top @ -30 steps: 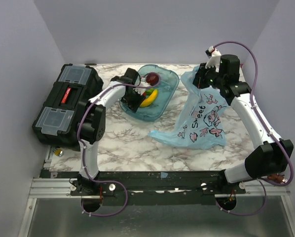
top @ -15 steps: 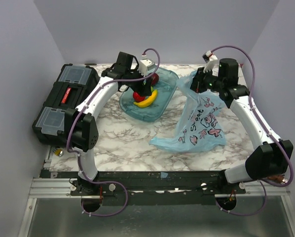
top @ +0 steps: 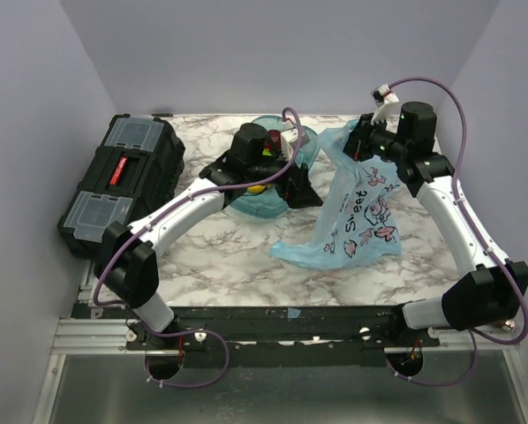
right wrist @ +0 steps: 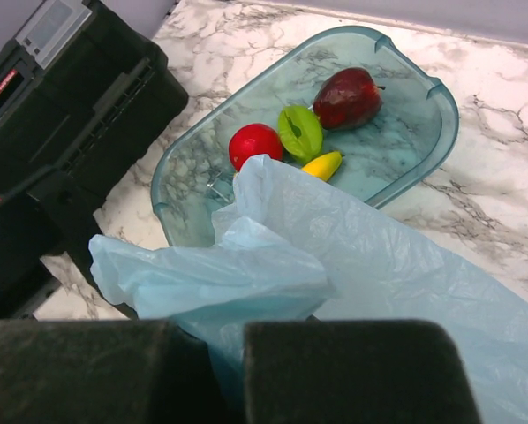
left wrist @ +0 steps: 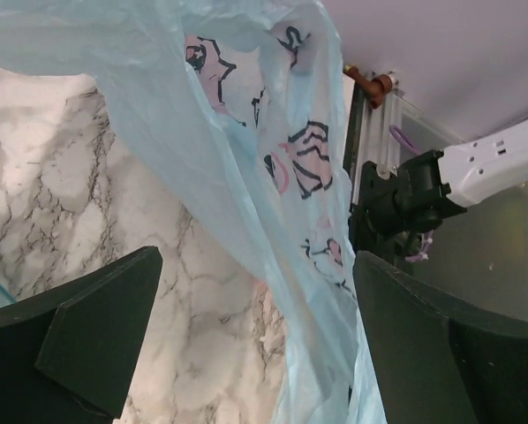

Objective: Place the fake fruits into the plastic bag and tie a complex knot

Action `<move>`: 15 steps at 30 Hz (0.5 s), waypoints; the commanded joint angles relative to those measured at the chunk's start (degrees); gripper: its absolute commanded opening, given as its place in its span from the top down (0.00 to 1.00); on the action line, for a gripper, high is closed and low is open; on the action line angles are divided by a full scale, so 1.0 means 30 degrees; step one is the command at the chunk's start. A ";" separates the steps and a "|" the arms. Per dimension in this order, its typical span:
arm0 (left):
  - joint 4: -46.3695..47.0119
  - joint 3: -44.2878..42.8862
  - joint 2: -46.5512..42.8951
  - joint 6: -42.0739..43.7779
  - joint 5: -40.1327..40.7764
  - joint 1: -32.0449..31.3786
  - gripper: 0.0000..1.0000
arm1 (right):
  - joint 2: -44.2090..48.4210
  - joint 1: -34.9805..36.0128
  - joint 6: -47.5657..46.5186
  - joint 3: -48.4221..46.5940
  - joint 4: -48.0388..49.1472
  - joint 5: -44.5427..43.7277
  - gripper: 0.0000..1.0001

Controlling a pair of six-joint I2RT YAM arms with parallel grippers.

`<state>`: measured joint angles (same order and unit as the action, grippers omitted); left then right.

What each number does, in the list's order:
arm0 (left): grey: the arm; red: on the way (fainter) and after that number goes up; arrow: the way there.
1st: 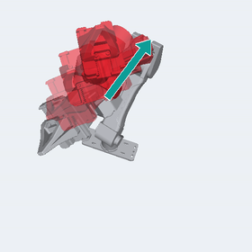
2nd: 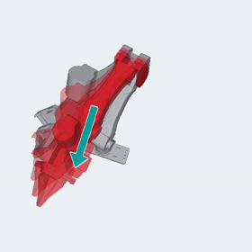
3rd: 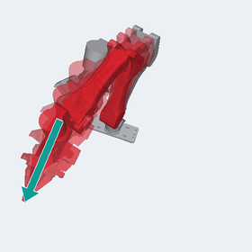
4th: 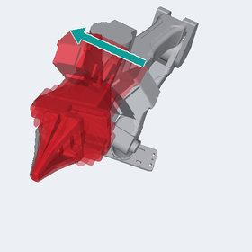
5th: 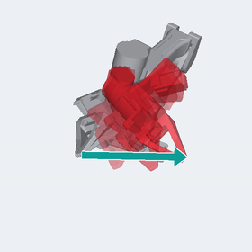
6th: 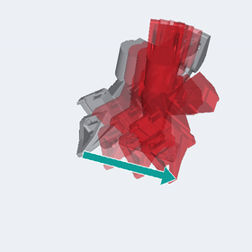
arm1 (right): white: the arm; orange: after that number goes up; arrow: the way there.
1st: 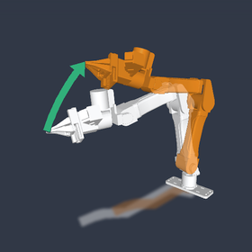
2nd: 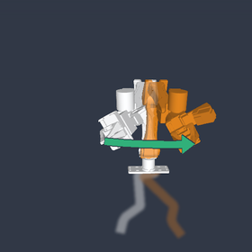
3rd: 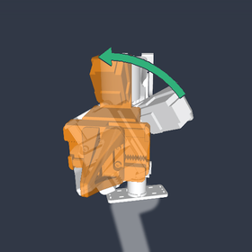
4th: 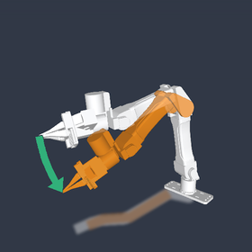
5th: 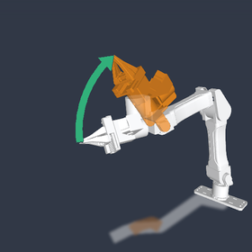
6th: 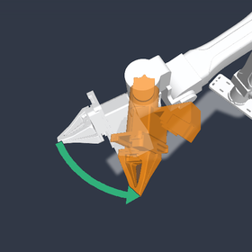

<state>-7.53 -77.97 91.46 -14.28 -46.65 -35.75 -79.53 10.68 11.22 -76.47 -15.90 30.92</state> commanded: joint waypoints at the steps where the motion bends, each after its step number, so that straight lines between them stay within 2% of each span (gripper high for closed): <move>1: 0.0903 -0.0870 0.1483 -0.2154 0.2823 -0.1138 0.04 | 0.0288 -0.0002 0.0846 -0.0271 0.0467 0.0086 0.99; 5: -0.0499 -0.2209 0.2642 -0.2050 0.5396 -0.1768 0.07 | 0.0289 -0.0003 0.1166 -0.0762 0.0328 0.0480 0.99; 7: -0.1066 -0.2762 0.3143 -0.2065 0.6216 -0.1796 0.17 | 0.0166 0.0010 0.1052 -0.1248 0.0038 0.0849 0.99; 9: -0.2067 -0.3390 0.3751 -0.2043 0.6843 -0.1612 0.32 | -0.0016 -0.0001 0.0801 -0.1890 -0.0706 0.1046 0.99; 10: -0.2348 -0.3688 0.4102 -0.2123 0.6766 -0.1296 0.47 | -0.0050 0.0007 0.0549 -0.2142 -0.1091 0.1151 0.99; 11: -0.2700 -0.3869 0.4306 -0.2331 0.6880 -0.0837 0.67 | -0.0035 0.0000 -0.0056 -0.2512 -0.1955 0.1260 0.99; 12: -0.2725 -0.3821 0.4306 -0.2688 0.6945 -0.0220 0.83 | 0.0031 -0.0004 -0.0935 -0.2794 -0.2921 0.1090 0.99; 13: -0.2396 -0.3519 0.4103 -0.2922 0.7057 0.0399 0.95 | 0.0101 -0.0037 -0.1968 -0.3200 -0.4411 0.0618 0.99; 14: -0.2034 -0.2938 0.3704 -0.2907 0.7468 0.1107 1.00 | 0.0141 -0.0157 -0.3323 -0.3595 -0.6156 0.0206 0.99; 15: -0.1680 -0.2384 0.3290 -0.2739 0.7776 0.1684 1.00 | 0.0177 -0.0441 -0.4935 -0.3822 -0.7665 0.0078 0.99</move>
<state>-12.64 -87.92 103.85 -20.84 -29.50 -38.54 -79.68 10.63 9.58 -83.77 -22.26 32.27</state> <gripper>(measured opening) 0.079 0.009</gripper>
